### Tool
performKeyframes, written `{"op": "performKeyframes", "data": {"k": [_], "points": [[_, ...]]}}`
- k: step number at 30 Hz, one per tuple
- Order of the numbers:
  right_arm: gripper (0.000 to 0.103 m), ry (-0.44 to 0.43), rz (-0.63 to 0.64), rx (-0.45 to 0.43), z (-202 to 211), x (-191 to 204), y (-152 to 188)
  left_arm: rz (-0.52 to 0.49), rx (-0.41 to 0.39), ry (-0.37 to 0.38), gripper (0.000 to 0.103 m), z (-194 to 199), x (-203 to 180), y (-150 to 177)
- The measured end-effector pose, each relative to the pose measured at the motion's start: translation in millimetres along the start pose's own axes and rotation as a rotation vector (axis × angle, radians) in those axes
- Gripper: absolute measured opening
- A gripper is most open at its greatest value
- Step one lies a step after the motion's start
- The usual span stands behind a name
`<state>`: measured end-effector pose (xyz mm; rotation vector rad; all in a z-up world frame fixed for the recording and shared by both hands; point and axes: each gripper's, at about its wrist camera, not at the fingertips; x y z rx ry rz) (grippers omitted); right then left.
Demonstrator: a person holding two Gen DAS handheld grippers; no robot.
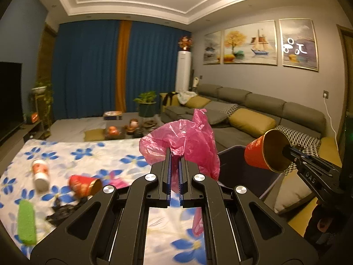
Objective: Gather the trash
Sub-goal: 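Carry the pink bag and red cup in both tools over the grey bin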
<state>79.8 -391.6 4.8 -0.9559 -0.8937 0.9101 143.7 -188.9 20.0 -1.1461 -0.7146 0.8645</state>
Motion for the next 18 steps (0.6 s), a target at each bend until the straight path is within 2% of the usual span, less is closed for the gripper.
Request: {"op": "performKeyframes", "data": {"k": [11, 18], "points": [[0.004, 0.067, -0.036, -0.005, -26, -41, -13, -0.020, 0.000, 0.091, 0.004, -59, -58, -9], [0.004, 0.087, -0.051, -0.007, -39, -55, -18, -0.028, 0.004, 0.120, 0.004, -81, -77, -10]]}}
Point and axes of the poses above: each gripper's, at about its wrist camera, not at the fingertips, and z roughly against the way its jaws point, x to its left, y to its underside, and after that the axes turned 7 degrees about -z, right-handed
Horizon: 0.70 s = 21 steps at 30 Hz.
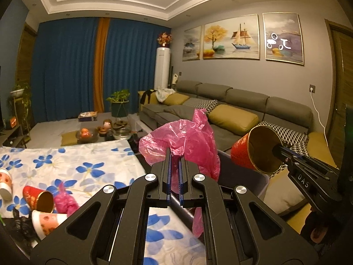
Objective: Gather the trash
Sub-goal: 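Carry the pink bag and red cup in both tools over the grey bin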
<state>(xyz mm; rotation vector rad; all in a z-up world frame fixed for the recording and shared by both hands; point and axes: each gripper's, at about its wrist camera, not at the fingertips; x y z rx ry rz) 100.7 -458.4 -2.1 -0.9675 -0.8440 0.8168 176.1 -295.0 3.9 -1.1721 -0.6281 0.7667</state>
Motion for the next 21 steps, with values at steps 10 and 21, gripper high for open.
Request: {"op": "performKeyframes", "data": {"k": [10, 21], "points": [[0.004, 0.017, -0.018, 0.017, -21, -9, 1, 0.017, 0.019, 0.029, 0.004, -28, -9, 3], [0.004, 0.029, -0.037, 0.018, -29, -13, 3, 0.023, 0.038, 0.058, 0.004, -54, -9, 9]]}}
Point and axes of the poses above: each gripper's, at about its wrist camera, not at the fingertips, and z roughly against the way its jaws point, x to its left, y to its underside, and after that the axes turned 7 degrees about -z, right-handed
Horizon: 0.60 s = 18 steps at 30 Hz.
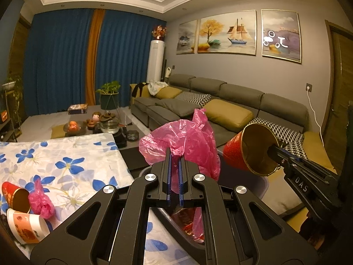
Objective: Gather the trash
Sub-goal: 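Carry the pink bag and red cup in both tools over the grey bin, then open both tools to drop the pink bag and red cup into the bin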
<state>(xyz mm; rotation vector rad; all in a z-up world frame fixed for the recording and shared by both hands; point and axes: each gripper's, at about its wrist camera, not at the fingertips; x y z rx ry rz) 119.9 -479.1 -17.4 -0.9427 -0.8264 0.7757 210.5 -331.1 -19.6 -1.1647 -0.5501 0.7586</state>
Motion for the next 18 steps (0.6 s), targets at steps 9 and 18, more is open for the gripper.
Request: {"op": "performKeyframes", "data": {"k": [9, 18], "points": [[0.004, 0.013, -0.016, -0.002, -4, -1, 0, 0.005, 0.009, 0.024, 0.004, -16, -1, 0], [0.004, 0.005, -0.026, 0.002, -10, -2, 4, 0.016, 0.026, 0.032, 0.005, -32, 0, 5]]}}
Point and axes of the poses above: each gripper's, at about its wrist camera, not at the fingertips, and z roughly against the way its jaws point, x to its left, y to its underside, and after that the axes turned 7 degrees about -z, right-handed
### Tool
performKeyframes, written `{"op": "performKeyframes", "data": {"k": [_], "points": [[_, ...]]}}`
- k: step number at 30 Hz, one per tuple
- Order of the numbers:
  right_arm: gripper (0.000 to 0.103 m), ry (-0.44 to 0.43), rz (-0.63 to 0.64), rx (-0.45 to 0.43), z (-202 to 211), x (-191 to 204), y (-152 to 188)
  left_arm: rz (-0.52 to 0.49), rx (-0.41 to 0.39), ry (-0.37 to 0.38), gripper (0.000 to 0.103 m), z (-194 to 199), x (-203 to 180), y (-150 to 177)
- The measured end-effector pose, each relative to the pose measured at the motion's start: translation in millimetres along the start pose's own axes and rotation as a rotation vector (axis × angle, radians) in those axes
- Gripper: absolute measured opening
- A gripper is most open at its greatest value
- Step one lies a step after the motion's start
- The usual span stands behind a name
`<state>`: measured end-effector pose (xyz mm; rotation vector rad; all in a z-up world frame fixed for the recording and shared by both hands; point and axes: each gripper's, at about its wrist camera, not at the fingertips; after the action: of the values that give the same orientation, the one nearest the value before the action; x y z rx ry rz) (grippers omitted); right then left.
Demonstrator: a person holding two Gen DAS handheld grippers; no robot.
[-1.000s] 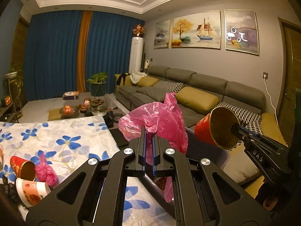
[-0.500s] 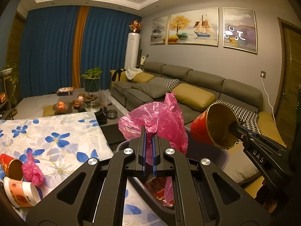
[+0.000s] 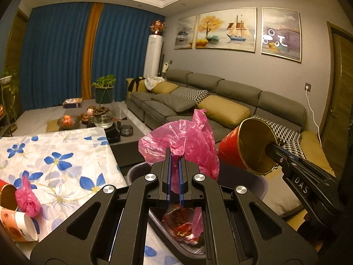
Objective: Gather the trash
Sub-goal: 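Open both tools to drop the pink bag and red cup into the bin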
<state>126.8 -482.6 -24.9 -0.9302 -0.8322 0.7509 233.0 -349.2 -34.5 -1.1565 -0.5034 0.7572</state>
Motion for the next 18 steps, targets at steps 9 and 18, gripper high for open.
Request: {"op": "performKeyframes", "data": {"k": [9, 18], "points": [[0.004, 0.019, -0.002, 0.021, -10, 2, -1, -0.002, 0.034, 0.008, 0.008, -15, 1, 5], [0.040, 0.024, -0.004, -0.007, -3, 5, -4, 0.038, 0.066, -0.038, 0.075, -15, 16, 14]]}}
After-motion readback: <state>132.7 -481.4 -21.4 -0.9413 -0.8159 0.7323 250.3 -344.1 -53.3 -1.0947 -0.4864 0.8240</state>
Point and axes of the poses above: each gripper's, at about its wrist camera, not at the fingertips, and z roughly against the way its jaws point, x to its left, y to its underside, and after that the axes turned 7 degrees about -z, right-handed
